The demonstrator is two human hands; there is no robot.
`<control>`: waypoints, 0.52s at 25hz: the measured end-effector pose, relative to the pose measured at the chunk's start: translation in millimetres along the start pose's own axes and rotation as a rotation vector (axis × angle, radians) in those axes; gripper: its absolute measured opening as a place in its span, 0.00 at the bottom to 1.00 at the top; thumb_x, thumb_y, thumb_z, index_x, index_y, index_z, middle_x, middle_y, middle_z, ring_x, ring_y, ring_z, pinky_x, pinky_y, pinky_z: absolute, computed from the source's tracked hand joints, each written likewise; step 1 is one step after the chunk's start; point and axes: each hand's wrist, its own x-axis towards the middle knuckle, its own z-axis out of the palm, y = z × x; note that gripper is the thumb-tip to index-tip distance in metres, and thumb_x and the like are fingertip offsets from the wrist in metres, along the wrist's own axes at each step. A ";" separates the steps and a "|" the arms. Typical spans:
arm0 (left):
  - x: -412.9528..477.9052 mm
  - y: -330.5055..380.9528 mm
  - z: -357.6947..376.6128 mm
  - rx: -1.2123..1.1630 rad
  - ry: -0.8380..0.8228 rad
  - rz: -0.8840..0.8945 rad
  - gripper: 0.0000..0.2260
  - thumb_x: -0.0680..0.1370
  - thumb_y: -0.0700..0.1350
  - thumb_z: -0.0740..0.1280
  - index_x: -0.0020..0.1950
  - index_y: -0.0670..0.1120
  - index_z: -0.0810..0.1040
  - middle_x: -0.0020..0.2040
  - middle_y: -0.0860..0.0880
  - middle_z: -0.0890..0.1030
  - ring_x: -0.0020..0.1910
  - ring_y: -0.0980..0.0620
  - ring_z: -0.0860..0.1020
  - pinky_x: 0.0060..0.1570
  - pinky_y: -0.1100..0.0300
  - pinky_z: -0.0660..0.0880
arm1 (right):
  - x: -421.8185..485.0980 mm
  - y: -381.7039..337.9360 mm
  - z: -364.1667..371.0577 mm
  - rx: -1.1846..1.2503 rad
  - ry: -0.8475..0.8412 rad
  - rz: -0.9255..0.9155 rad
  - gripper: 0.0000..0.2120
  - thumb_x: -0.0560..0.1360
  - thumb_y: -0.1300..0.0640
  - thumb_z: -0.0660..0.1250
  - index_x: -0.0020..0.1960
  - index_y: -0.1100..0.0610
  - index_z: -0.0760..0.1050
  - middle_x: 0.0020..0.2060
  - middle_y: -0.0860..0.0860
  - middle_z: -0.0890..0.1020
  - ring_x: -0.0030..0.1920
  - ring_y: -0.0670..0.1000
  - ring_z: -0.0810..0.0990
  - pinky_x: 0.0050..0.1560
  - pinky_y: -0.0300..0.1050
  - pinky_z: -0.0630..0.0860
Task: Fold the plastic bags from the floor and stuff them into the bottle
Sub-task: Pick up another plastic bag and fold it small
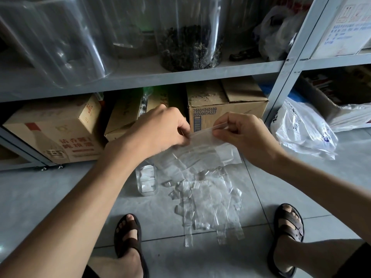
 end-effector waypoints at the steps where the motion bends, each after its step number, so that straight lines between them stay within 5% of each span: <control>1: -0.6 0.8 -0.2 0.010 -0.004 -0.003 0.04 0.72 0.48 0.76 0.46 0.56 0.87 0.37 0.56 0.84 0.44 0.54 0.78 0.47 0.60 0.74 | -0.9 -1.4 1.1 -0.027 0.006 -0.011 0.09 0.74 0.59 0.74 0.42 0.45 0.79 0.36 0.41 0.84 0.39 0.44 0.83 0.44 0.36 0.78; 5: -1.9 1.7 0.0 0.012 0.015 -0.010 0.05 0.72 0.46 0.76 0.46 0.55 0.88 0.37 0.58 0.82 0.45 0.53 0.79 0.47 0.56 0.76 | -4.4 -5.6 2.4 -0.090 0.016 -0.054 0.08 0.73 0.59 0.75 0.42 0.47 0.80 0.36 0.38 0.83 0.39 0.38 0.82 0.41 0.27 0.72; 13: -0.4 0.8 4.6 0.026 0.124 -0.020 0.08 0.75 0.41 0.73 0.46 0.54 0.88 0.39 0.55 0.85 0.39 0.54 0.82 0.37 0.69 0.72 | -14.5 -12.9 6.9 -0.137 0.119 -0.126 0.08 0.72 0.61 0.75 0.40 0.49 0.80 0.32 0.41 0.81 0.35 0.42 0.78 0.35 0.28 0.70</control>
